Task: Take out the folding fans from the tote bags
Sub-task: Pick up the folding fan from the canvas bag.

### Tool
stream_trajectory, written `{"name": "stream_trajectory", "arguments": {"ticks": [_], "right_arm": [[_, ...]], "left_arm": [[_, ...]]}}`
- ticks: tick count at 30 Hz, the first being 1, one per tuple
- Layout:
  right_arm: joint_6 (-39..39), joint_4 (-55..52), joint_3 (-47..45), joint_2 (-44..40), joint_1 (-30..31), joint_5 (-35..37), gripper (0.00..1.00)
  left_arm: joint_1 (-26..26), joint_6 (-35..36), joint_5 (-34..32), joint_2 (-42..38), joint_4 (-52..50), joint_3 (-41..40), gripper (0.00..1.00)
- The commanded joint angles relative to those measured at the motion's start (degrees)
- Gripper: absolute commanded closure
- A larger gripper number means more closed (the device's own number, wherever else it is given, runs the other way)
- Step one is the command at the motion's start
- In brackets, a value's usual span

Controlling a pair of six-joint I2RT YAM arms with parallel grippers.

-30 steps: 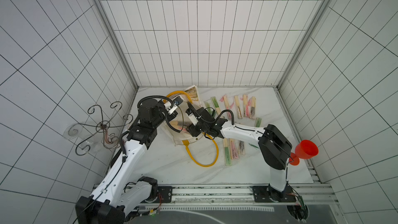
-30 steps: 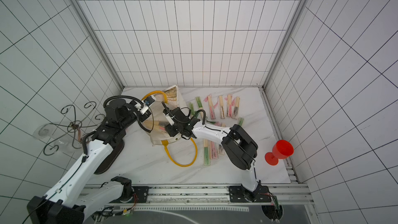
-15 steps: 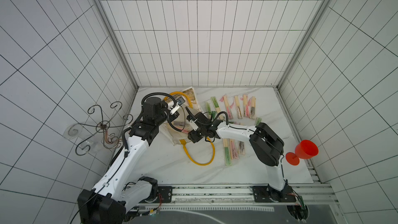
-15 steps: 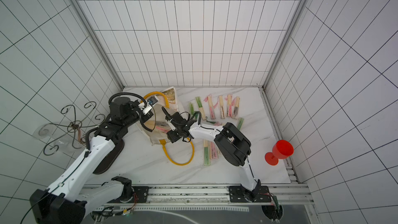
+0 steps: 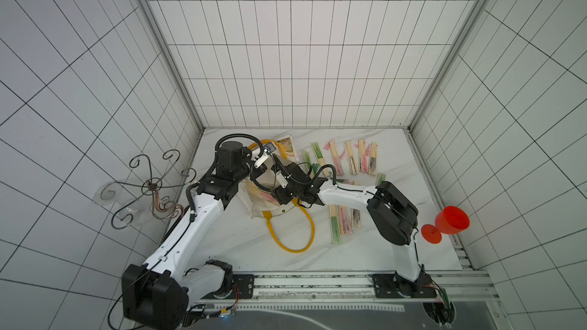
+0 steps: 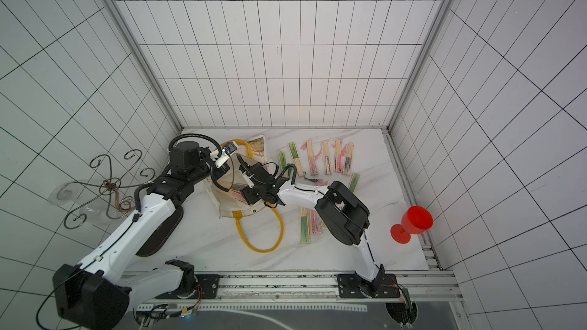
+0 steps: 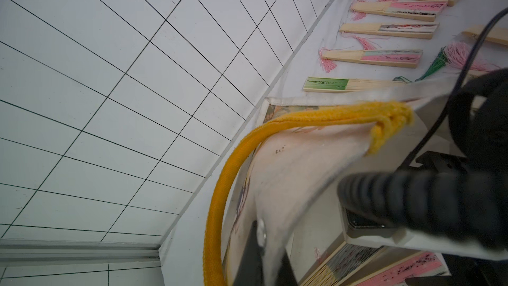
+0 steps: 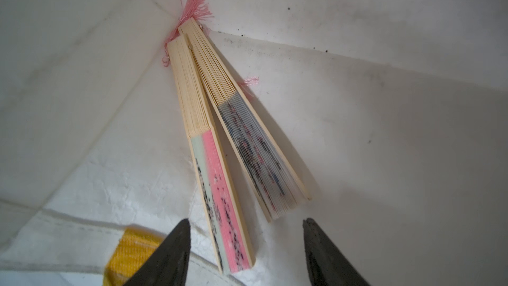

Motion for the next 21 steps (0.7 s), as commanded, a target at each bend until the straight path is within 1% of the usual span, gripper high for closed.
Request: {"name": "stream_trajectory", "arguments": {"ticks": [1, 7, 14, 21], "right_arm": [[-0.3, -0.6, -0.3, 1.3, 0.3, 1.0, 0.36], [1.6, 0.7, -3.9, 1.1, 0.7, -3.1, 0.36], [2.0, 4.7, -7.8, 1.0, 2.9, -0.6, 0.37], [2.5, 7.5, -8.9, 1.6, 2.9, 0.7, 0.37]], "left_arm": [[-0.1, -0.2, -0.1, 0.2, 2.2, 2.5, 1.0], [-0.2, -0.8, -1.1, 0.8, 2.6, 2.7, 1.0], [-0.2, -1.0, -2.2, 1.6, 2.5, 2.8, 1.0], [-0.1, -1.4, -1.8, 1.9, 2.3, 3.0, 1.0]]}}
